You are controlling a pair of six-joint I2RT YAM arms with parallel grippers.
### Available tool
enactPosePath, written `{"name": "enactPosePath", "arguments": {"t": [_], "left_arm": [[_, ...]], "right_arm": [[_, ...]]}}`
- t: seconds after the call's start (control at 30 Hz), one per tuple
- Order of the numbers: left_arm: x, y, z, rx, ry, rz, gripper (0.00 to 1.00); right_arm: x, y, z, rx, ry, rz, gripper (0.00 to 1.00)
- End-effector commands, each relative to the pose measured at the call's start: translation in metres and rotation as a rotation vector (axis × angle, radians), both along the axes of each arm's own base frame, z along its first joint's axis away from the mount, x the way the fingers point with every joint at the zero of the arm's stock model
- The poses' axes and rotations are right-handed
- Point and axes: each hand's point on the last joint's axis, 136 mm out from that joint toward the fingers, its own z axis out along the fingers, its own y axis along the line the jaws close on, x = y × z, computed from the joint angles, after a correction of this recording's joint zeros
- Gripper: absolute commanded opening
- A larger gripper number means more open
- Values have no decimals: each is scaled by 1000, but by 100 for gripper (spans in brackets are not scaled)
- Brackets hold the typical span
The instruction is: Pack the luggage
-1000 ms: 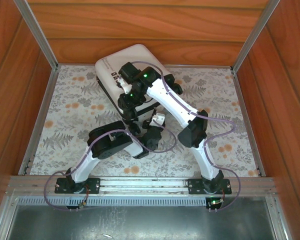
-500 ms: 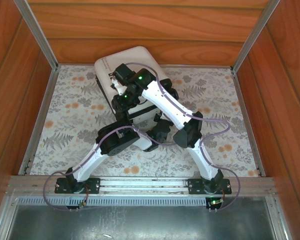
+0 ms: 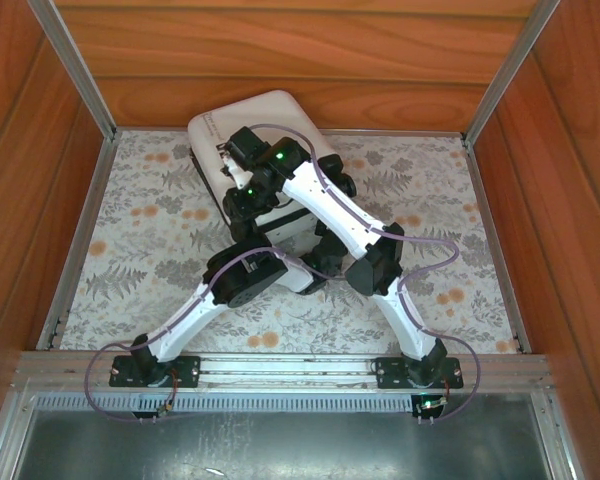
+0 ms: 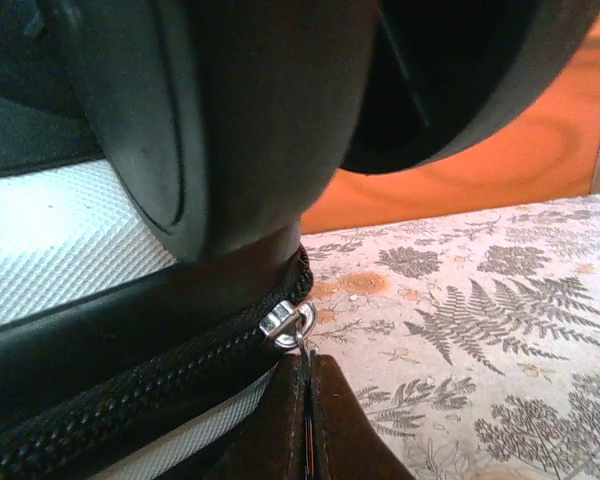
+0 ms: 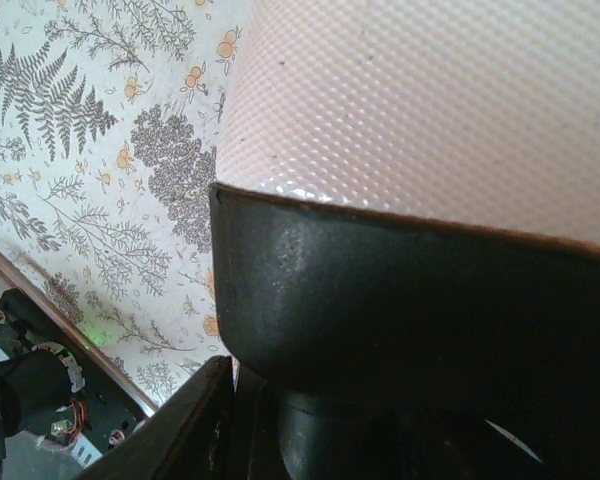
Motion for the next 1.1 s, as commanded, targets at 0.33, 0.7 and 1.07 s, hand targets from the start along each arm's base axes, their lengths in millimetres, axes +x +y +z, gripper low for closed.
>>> {"name": "enactPosePath", "arguments": {"t": [0.33,0.7,1.07], "left_arm": [[-41,-35,-32,202,70,-253,67],[-95,30,2,266,100,-314,100],[-127,94,54,247,298,-286,96]], "right_arm": [[-48,55,60,257,-110,216,58],[11,-52,121,159,-441,-57,68],[34,-214,131,220,-619,-405,72]]}}
